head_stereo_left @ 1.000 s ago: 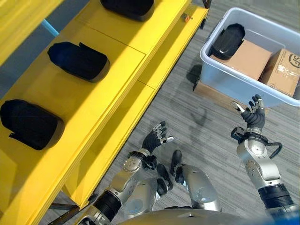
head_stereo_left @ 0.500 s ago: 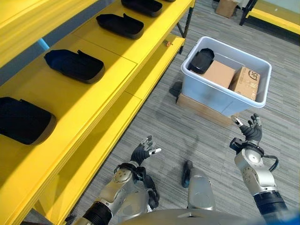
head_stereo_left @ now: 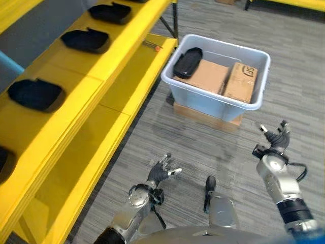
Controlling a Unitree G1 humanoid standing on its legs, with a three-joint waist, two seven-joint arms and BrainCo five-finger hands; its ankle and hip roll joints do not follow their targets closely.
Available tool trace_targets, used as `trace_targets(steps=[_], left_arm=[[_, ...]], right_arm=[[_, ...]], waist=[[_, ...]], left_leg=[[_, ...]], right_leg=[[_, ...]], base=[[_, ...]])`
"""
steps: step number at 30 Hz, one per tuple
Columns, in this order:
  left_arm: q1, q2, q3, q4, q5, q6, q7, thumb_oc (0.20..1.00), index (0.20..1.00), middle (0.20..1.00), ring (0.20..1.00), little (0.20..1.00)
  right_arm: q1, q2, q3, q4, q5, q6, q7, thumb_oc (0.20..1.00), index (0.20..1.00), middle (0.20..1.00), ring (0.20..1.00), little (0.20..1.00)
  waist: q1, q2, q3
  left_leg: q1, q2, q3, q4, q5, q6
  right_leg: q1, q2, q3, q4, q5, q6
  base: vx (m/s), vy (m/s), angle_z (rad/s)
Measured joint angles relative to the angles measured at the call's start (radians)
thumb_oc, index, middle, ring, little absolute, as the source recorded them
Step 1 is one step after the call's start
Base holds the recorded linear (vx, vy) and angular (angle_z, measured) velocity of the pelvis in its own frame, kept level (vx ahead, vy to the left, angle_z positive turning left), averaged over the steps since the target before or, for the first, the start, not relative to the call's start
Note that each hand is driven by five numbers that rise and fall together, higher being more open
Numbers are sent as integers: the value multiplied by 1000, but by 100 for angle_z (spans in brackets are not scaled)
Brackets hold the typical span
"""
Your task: Move parts from the plastic box to the shelf.
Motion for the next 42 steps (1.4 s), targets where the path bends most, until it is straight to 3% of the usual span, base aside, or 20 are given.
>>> trace_targets(steps=[3, 4, 5, 6, 9, 11, 14, 17, 19, 22, 24, 26, 27, 29, 30, 32, 34, 36, 41, 42], left_arm=[[-49, 4, 26, 22, -4, -27, -4, 1000, 1000, 1000, 1000, 1000], [-43, 11, 35, 15, -4, -33, 5, 1000, 1000, 1000, 1000, 1000], [-29, 18, 42, 20, -4, -33, 8, 1000, 1000, 1000, 1000, 1000], [-26, 14, 34, 22, -4, -30, 9, 1000, 1000, 1000, 1000, 1000], [-36, 6, 42, 0, -4, -35, 29, 1000, 1000, 1000, 1000, 1000], [-53, 19, 47, 0, -4, -30, 31, 1000, 1000, 1000, 1000, 1000], [-77, 39, 55, 1, -18, -30, 49, 1000, 1000, 1000, 1000, 1000], [-59, 51, 66, 6, -41, -30, 65, 1000, 1000, 1000, 1000, 1000], [-30, 51, 100, 13, -41, -31, 71, 1000, 1000, 1000, 1000, 1000], [-39, 51, 137, 59, -40, -31, 63, 1000, 1000, 1000, 1000, 1000], [-47, 49, 141, 62, -41, -30, 50, 1000, 1000, 1000, 1000, 1000], [-42, 44, 143, 58, -41, -30, 27, 1000, 1000, 1000, 1000, 1000], [-36, 48, 145, 58, -41, -25, 27, 1000, 1000, 1000, 1000, 1000], [-58, 58, 145, 57, -40, -13, 26, 1000, 1000, 1000, 1000, 1000], [-75, 66, 146, 56, -38, -7, 27, 1000, 1000, 1000, 1000, 1000], [-103, 86, 153, 60, -23, 20, 27, 1000, 1000, 1000, 1000, 1000], [-98, 107, 156, 46, 7, 36, 21, 1000, 1000, 1000, 1000, 1000], [-87, 126, 164, 27, 8, 55, 17, 1000, 1000, 1000, 1000, 1000], [-37, 141, 170, -18, 8, 94, 3, 1000, 1000, 1000, 1000, 1000], [-48, 137, 165, -28, 9, 94, 4, 1000, 1000, 1000, 1000, 1000]], right_arm=[[-21, -16, 8, -8, -2, 1, 18, 1000, 1000, 1000, 1000, 1000], [-23, -12, 22, -13, -7, 0, 41, 1000, 1000, 1000, 1000, 1000], [-46, -10, 47, -23, -12, -3, 63, 1000, 1000, 1000, 1000, 1000], [-43, -10, 54, -28, -14, -10, 84, 1000, 1000, 1000, 1000, 1000], [31, -7, 61, -46, -18, -27, 117, 1000, 1000, 1000, 1000, 1000], [65, 9, 77, -47, -18, -33, 126, 1000, 1000, 1000, 1000, 1000], [77, 48, 106, -58, -18, -41, 152, 1000, 1000, 1000, 1000, 1000], [64, 70, 182, -60, -21, -45, 190, 1000, 1000, 1000, 1000, 1000], [58, 70, 228, -71, -27, -45, 212, 1000, 1000, 1000, 1000, 1000], [61, 65, 222, -74, -48, -45, 229, 1000, 1000, 1000, 1000, 1000], [70, 55, 215, -74, -49, -45, 244, 1000, 1000, 1000, 1000, 1000], [87, 30, 210, -79, -50, -45, 268, 1000, 1000, 1000, 1000, 1000], [102, 33, 206, -82, -50, -45, 276, 1000, 1000, 1000, 1000, 1000], [120, 33, 198, -135, -50, -44, 281, 1000, 1000, 1000, 1000, 1000], [117, 35, 194, -164, -50, -45, 281, 1000, 1000, 1000, 1000, 1000], [110, 47, 191, -182, -49, -44, 279, 1000, 1000, 1000, 1000, 1000], [109, 56, 182, -187, -49, -43, 269, 1000, 1000, 1000, 1000, 1000], [101, 68, 171, -188, -50, -44, 262, 1000, 1000, 1000, 1000, 1000], [38, 103, 174, -192, -51, -43, 242, 1000, 1000, 1000, 1000, 1000], [52, 98, 174, -194, -50, -43, 241, 1000, 1000, 1000, 1000, 1000]], waist=[[3, -15, 16], [14, -24, 21], [23, -34, 26], [24, -44, 33], [12, -53, 36], [0, -53, 38], [10, -87, 61], [43, -86, 66], [70, -77, 73], [60, -64, 102], [59, -56, 108], [61, -5, 132], [62, -8, 135], [60, -15, 143], [61, -14, 154], [54, -41, 178], [65, -49, 181], [81, -55, 178], [140, -64, 175], [137, -69, 175]], left_leg=[[10, 44, -59, 17, 134, -95], [11, 60, -90, 85, 144, -83], [0, 66, -149, 173, 104, -96], [-14, 17, -224, 265, -27, -100], [-162, -169, -275, 506, -221, -53], [-214, -222, -259, 476, -257, -27], [-256, -291, -255, 263, -257, -9], [-289, -301, -344, 118, -188, -14], [-301, -261, -405, 46, -154, -16], [-317, -196, -416, 16, -136, -22], [-288, -199, -395, -22, -134, -10], [-173, -184, -359, -51, -143, 72], [-154, -202, -335, -45, -46, 111], [-141, -252, -304, -33, -15, 107], [-141, -276, -304, -44, -16, 116], [-145, -343, -297, -9, -60, 136], [-144, -341, -219, 34, -112, 138], [-144, -358, -215, 60, -144, 151], [-92, -362, -119, 65, -200, 187], [-89, -366, -132, 67, -202, 183]], right_leg=[[-34, 29, 10, 90, -87, -45], [-31, 62, 57, 104, -100, -65], [-18, 71, 102, 112, -108, -82], [9, 85, 159, 79, -100, -100], [94, 118, 206, -60, -44, -129], [124, 148, 212, -93, -32, -131], [171, 174, 264, -133, -30, -124], [257, 195, 341, -193, -33, -115], [297, 209, 382, -202, -41, -103], [354, 191, 377, -197, -64, -79], [373, 170, 375, -185, -86, -49], [411, 176, 370, -97, -149, 15], [398, 154, 347, -4, -196, 37], [305, 91, 274, 160, -279, 23], [271, 91, 258, 142, -286, 9], [291, 60, 216, 60, -264, 10], [319, 34, 180, 52, -260, 23], [320, 2, 148, 71, -247, 42], [144, -140, -38, 426, -212, 84], [134, -125, -43, 411, -214, 84]], base=[[211, -261, -34], [282, -298, -101], [173, -258, -138], [218, -280, -117], [161, -102, -76], [187, -28, -38], [219, 8, -40], [274, 45, -77], [259, 88, -93], [311, 196, -60], [240, 231, -34], [165, 243, -35], [149, 262, -21], [172, 287, 3], [215, 336, 27], [177, 274, 54], [157, 236, 34], [189, 265, 4], [82, 84, -51], [37, -186, -27]])
